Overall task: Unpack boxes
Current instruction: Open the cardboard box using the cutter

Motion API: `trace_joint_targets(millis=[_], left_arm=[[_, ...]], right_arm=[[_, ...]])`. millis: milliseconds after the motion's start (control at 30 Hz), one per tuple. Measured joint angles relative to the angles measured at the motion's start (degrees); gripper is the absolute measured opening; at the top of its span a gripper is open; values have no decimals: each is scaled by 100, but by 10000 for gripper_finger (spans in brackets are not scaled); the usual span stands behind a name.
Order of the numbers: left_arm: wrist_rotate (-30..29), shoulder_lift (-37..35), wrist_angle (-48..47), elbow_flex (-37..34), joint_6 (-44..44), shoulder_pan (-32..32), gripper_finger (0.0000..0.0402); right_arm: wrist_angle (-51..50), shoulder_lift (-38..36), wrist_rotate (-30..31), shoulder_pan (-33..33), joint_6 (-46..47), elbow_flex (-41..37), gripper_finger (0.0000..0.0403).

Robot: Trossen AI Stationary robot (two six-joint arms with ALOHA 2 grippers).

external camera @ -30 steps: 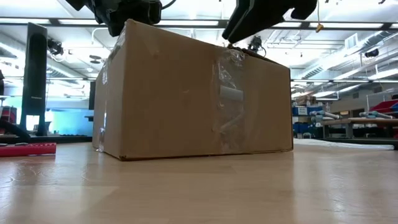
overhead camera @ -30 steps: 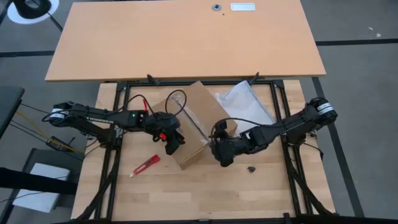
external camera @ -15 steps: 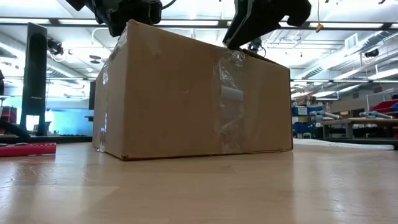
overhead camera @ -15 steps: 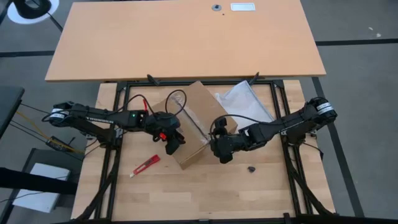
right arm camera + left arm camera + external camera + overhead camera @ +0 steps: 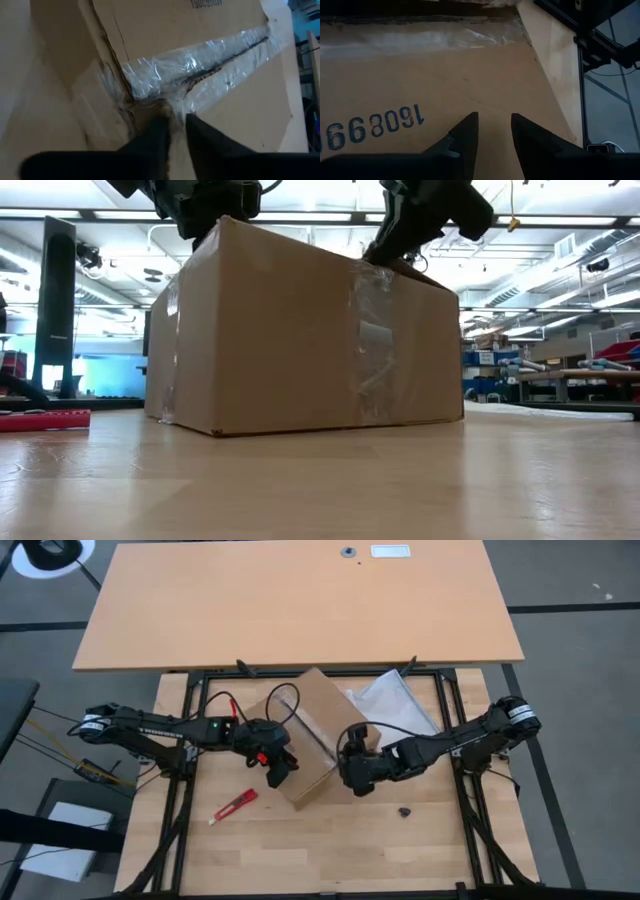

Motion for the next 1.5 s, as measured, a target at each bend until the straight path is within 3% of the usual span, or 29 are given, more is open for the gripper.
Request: trace_joint_targets(millis=[100, 233, 533, 767, 967, 1200, 1500], left_arm=[[0, 0, -2, 0, 2, -2, 128], [4, -2, -15, 2, 3, -2, 128], [42, -7, -187, 9, 11, -4, 128], [107, -7, -194, 9, 11, -4, 128], [134, -7, -224, 9, 11, -7, 128], [161, -4, -239, 0, 7, -41, 129], [115, -4, -217, 0, 9, -76, 129]], right_arm=[[42, -51, 322, 1, 105, 21, 10], [-172, -231, 698, -28, 699, 342, 12], [-987, -1030, 695, -544, 2499, 860, 3], [-2349, -1563, 551, -1383, 3925, 872, 2], [-3023, -1524, 137, -2070, 4253, 777, 2], [-2915, -1492, -510, -2596, 4413, -154, 2], [-1233, -1489, -2262, -2874, 5018, -1851, 4]])
